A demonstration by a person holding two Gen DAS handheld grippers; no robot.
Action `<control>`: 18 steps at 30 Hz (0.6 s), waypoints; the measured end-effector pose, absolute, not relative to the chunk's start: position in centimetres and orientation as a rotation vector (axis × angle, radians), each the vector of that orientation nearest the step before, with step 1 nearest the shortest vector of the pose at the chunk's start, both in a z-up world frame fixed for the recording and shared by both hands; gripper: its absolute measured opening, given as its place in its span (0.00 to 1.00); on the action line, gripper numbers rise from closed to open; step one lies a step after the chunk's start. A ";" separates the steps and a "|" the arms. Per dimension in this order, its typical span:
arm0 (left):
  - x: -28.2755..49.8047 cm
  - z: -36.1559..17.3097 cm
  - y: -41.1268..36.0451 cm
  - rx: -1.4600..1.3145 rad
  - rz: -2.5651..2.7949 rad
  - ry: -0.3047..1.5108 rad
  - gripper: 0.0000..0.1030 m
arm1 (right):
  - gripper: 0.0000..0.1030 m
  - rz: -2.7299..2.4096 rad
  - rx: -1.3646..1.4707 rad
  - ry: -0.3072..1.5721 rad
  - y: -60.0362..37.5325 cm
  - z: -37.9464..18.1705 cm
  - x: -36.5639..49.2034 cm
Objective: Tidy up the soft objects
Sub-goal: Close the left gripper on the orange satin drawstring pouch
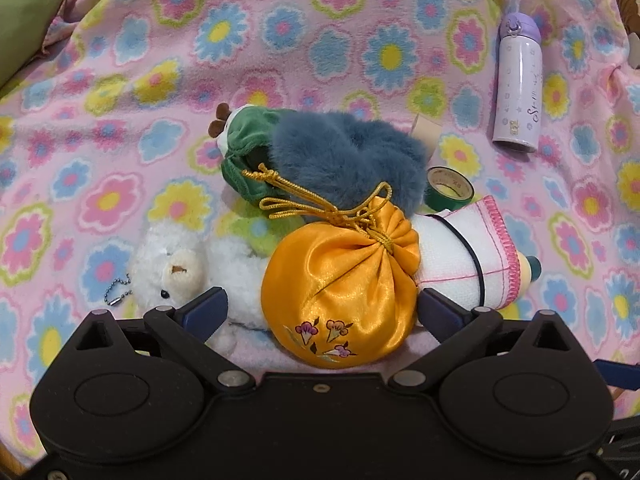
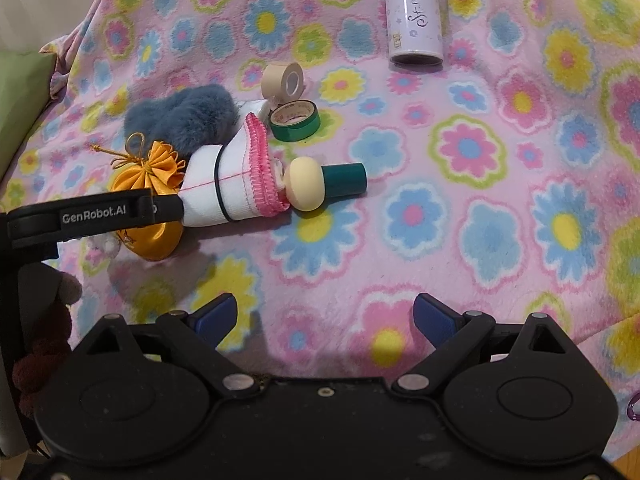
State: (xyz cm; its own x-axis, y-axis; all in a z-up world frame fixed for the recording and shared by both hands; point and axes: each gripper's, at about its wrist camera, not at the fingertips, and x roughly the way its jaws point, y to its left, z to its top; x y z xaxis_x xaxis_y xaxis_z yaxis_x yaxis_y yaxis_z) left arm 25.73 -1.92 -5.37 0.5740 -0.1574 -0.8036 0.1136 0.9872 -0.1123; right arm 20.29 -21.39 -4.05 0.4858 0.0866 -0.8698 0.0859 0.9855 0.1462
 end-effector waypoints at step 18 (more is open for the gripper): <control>25.3 -4.5 -1.0 -0.128 -0.216 0.930 0.59 | 0.93 -0.021 0.183 1.049 -21.3 -4.0 20.9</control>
